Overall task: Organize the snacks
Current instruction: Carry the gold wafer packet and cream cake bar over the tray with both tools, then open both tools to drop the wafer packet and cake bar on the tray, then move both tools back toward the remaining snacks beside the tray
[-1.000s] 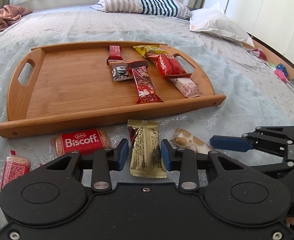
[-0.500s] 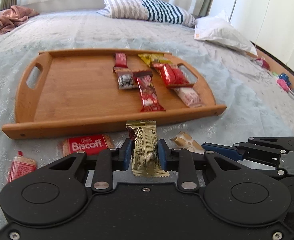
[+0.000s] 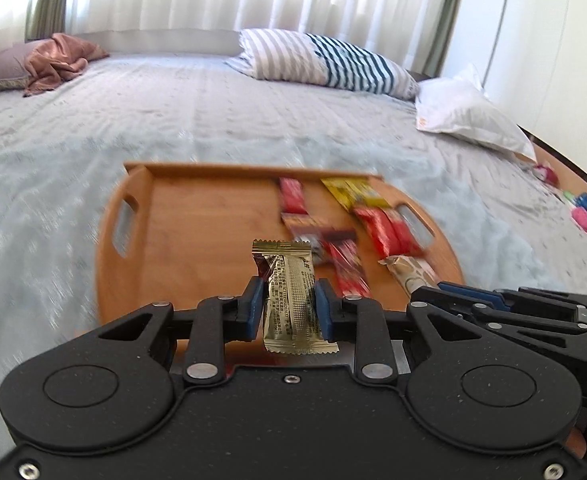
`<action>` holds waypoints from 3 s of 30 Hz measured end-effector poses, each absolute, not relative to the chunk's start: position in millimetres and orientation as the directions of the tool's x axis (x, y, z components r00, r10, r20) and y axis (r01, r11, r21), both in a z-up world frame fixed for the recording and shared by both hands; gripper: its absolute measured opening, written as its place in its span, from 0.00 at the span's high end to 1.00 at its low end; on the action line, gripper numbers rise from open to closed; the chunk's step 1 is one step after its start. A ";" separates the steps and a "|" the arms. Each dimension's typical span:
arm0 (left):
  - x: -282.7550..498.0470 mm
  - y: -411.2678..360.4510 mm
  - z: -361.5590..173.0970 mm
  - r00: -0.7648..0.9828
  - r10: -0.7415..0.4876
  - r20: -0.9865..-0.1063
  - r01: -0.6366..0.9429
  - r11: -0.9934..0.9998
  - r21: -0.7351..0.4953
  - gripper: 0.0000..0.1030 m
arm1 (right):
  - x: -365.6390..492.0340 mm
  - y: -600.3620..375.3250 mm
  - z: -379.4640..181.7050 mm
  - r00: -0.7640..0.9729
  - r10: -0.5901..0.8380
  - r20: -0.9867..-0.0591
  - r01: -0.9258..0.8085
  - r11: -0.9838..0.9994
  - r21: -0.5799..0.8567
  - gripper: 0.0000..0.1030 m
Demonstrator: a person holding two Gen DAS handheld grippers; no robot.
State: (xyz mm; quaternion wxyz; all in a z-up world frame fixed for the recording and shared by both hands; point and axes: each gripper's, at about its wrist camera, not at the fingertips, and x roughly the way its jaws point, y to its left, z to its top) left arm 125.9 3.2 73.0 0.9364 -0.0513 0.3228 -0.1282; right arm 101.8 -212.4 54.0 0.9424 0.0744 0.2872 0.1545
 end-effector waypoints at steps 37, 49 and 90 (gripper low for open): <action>333.5 50.6 30.5 0.685 -0.244 -0.687 0.120 0.967 -0.223 0.75 | 335.5 -137.9 24.7 0.658 0.275 -0.700 0.025 0.922 0.386 0.76; 342.3 50.1 17.1 0.676 -0.219 -0.704 0.100 0.973 -0.207 0.75 | 339.4 -133.7 14.3 0.655 0.259 -0.710 0.009 0.937 0.349 0.75; 260.9 55.0 59.8 0.754 -0.163 -0.636 0.104 0.986 -0.129 0.18 | 278.9 -137.5 52.2 0.734 0.303 -0.607 -0.174 0.949 0.263 0.44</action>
